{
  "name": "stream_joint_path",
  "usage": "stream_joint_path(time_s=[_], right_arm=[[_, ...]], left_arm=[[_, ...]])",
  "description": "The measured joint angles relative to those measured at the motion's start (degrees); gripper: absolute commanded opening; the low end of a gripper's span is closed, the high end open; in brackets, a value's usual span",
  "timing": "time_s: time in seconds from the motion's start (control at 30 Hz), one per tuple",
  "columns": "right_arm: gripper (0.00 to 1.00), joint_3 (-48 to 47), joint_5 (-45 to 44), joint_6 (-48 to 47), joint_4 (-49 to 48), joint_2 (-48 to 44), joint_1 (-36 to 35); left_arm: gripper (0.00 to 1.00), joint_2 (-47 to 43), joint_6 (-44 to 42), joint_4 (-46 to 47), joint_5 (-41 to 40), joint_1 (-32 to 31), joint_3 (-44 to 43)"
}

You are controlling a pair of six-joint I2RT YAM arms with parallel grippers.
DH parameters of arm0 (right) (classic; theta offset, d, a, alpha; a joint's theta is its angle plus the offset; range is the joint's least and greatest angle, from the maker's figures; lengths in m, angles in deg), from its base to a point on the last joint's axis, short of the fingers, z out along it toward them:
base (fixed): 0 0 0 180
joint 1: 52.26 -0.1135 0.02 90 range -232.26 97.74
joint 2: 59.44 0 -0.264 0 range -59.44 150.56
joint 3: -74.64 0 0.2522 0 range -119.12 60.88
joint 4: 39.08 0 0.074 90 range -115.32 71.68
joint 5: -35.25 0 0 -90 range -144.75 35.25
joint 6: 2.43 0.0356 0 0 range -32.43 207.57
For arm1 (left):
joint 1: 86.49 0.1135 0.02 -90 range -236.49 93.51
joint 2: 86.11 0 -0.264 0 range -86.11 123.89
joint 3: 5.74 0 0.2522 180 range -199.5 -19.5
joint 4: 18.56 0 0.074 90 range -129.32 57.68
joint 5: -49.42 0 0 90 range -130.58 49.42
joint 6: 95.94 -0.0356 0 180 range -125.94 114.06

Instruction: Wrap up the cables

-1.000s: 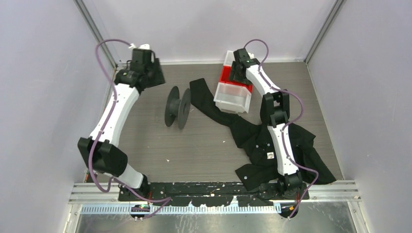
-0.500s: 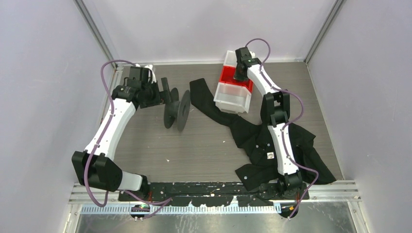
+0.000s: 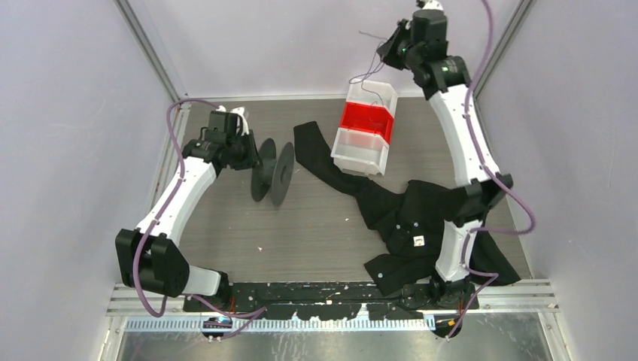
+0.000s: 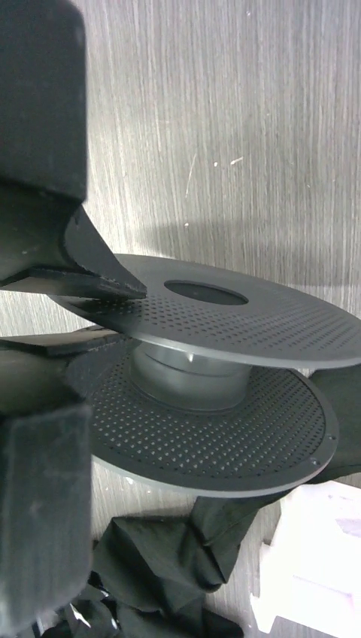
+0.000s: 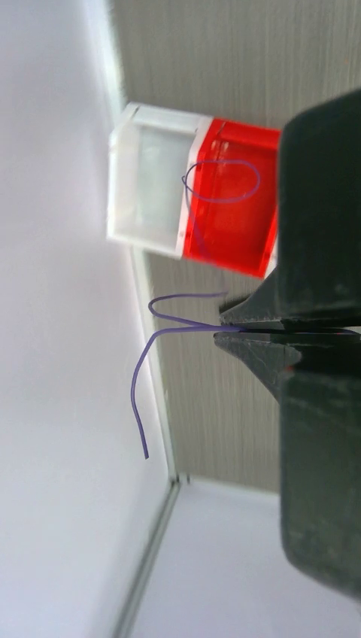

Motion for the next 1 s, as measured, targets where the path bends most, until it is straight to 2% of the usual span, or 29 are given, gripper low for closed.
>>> stream_joint_path(time_s=[0.13, 0.4, 0.57, 0.67, 0.77, 0.87, 1.0], right_arm=[[0.01, 0.2, 3.1, -0.7, -0.2, -8.3, -2.6], [0.01, 2.0, 8.3, -2.5, 1.4, -17.7, -10.6], [0.01, -0.5, 11.4, -5.4, 5.4, -19.6, -13.0], [0.01, -2.9, 11.5, -9.2, 9.0, -19.7, -17.1], [0.0, -3.7, 7.1, -13.9, 13.2, -20.0, -24.7], [0.0, -2.3, -1.2, -17.7, 16.7, -19.8, -31.6], [0.0, 5.2, -12.3, -20.0, 17.6, -19.4, -34.2]], left_arm=[[0.01, 0.0, 0.2, 1.0, -1.6, -0.2, 0.1], [0.01, -0.1, 1.7, 1.3, -3.5, -0.3, 1.0], [0.01, -0.2, 1.6, 1.4, -3.7, -0.5, 1.0], [0.0, -0.2, 1.0, 1.4, -4.4, -0.9, 0.8], [0.01, -0.2, -0.7, 1.1, -5.2, -1.3, -0.2], [0.01, 0.0, -3.1, 0.7, -6.0, -1.4, -2.4], [0.01, 0.4, -5.0, 0.7, -7.5, -1.5, -4.7]])
